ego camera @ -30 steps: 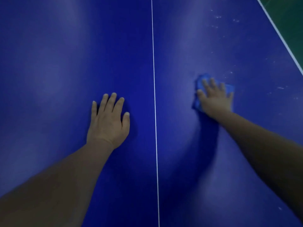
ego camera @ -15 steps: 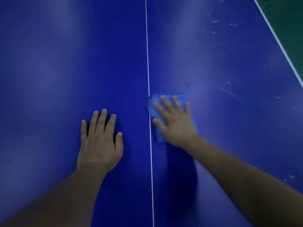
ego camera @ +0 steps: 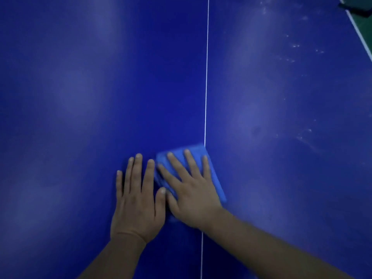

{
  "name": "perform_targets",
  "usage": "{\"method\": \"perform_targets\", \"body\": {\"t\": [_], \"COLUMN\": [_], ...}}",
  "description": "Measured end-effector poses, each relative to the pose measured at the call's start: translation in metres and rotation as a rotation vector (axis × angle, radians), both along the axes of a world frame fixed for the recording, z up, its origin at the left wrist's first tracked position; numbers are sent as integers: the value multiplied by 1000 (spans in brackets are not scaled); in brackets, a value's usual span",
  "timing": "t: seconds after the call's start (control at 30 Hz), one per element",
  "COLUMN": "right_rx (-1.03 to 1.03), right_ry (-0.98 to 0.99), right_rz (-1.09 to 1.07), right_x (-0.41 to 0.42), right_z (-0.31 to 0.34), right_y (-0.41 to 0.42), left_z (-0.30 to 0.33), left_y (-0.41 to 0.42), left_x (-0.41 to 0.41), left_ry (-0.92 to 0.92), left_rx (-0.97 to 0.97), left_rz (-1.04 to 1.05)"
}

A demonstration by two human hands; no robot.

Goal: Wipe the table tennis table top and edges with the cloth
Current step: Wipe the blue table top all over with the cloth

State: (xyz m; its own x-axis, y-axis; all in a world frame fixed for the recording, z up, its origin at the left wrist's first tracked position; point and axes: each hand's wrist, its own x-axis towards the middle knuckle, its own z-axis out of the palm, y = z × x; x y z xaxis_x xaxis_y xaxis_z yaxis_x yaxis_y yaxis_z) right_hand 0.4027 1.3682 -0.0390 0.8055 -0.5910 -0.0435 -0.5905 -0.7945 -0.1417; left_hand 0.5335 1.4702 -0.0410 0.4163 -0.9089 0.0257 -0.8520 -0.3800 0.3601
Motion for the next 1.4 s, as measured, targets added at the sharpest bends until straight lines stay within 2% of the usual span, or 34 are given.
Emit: {"method": "perform_targets", "body": {"t": [0.1,0.2,0.33,0.4,0.47,0.53,0.63,0.73,0.83,0.9,1.0,1.1,1.13,1.17,1.23,1.4], "right_rx": [9,16,-42,-19,97,102,7,-35,7,-62,-89,49,87,80,31,-89], "right_ry": [17,39,133,152,106,81,75,59,52,-19,95,107,103,115,134,60], "right_rz": [22,-64,-484,-759,-1039,-1099,-828,-355,-9,-36,-446,-914,-969,-950,-752,48], "right_x": [62,58,-44,-108,-144,-138,-77,-8,-4,-36,-126,-212,-221,-220,-203,-196], "right_z": [2,-3,1,10,18,14,5,0,-2,-4,-2,16,17,15,6,-3], "right_y": [-51,-121,-231,-269,-279,-267,-218,-138,-106,-138,-214,-257,-256,-246,-213,-66], "left_z": [-1,-3,-5,-6,-6,-5,-4,-4,-6,-5,-5,-4,-4,-4,-3,-2], "left_y": [0,-1,-1,-2,-3,-3,-3,-4,-4,-4,-3,-4,-4,-4,-3,-3], "left_x": [0,0,1,1,1,1,1,2,1,1,1,0,0,0,0,0], "left_ry": [12,-23,-85,-105,-115,-120,-109,-94,-100,-96,-86,-82,-85,-89,-97,-99], "left_rx": [-10,36,98,112,126,134,133,128,109,96,89,77,79,83,102,121], "left_rz": [15,-4,-44,-54,-58,-64,-61,-50,-43,-41,-33,-26,-28,-30,-30,-34]}}
